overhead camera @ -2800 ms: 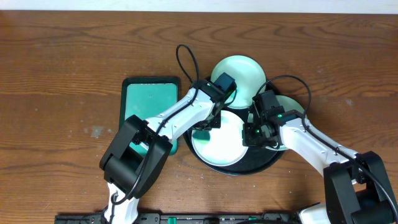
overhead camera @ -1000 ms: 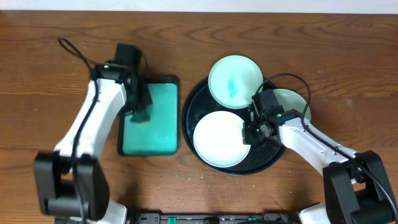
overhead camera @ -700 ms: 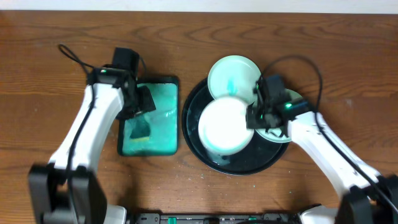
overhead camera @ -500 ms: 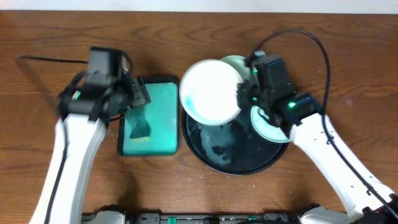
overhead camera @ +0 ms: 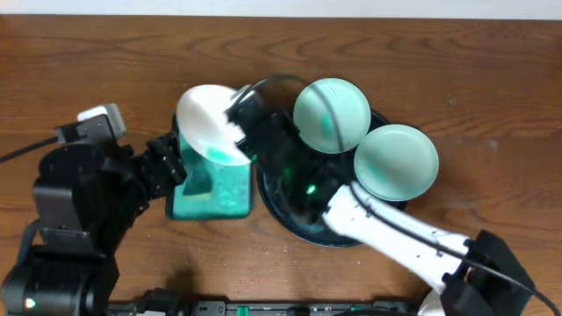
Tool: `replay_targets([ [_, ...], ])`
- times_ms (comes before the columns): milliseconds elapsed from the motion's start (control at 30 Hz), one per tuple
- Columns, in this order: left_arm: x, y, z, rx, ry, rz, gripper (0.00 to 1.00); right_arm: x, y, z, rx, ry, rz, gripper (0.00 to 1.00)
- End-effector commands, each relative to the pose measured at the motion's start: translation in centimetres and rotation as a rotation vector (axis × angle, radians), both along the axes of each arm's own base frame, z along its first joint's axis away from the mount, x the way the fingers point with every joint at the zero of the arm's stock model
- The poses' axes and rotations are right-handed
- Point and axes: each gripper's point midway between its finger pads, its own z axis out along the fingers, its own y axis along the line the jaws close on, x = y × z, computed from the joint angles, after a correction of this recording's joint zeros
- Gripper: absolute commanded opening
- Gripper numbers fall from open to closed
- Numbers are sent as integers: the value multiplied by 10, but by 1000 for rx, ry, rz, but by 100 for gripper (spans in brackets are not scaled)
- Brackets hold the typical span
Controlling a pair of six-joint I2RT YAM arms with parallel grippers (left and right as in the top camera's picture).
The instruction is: Clean dirty plates on tray and stack at the side
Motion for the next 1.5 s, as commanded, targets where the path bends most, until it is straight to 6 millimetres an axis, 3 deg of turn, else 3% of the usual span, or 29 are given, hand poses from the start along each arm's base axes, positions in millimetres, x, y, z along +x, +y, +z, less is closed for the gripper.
replay_targets([
  [0, 1, 4, 3, 17, -6, 12, 79, -15, -8, 40, -190, -200, -98, 1],
  [167, 4, 3, 1, 19, 6, 12, 79, -35, 7, 61, -253, -305, -88, 1],
  [367, 5, 3, 0, 19, 7, 12, 79, -42, 13, 76, -237, -356, -89, 1],
  [1100, 5, 5, 0, 26, 7, 16, 79, -38, 9, 79, -181, -346, -113, 1],
  [1233, -4, 42, -5, 153, 35, 191, 79, -19, -9, 64, -76, -258, -179, 1],
  [1367, -15, 67, -5, 173, 41, 346, 86, -20, 0, 47, -105, -204, -98, 1],
  [1467, -23, 82, -5, 129, 39, 470, 90, -20, 1, 47, -101, -203, -94, 1],
])
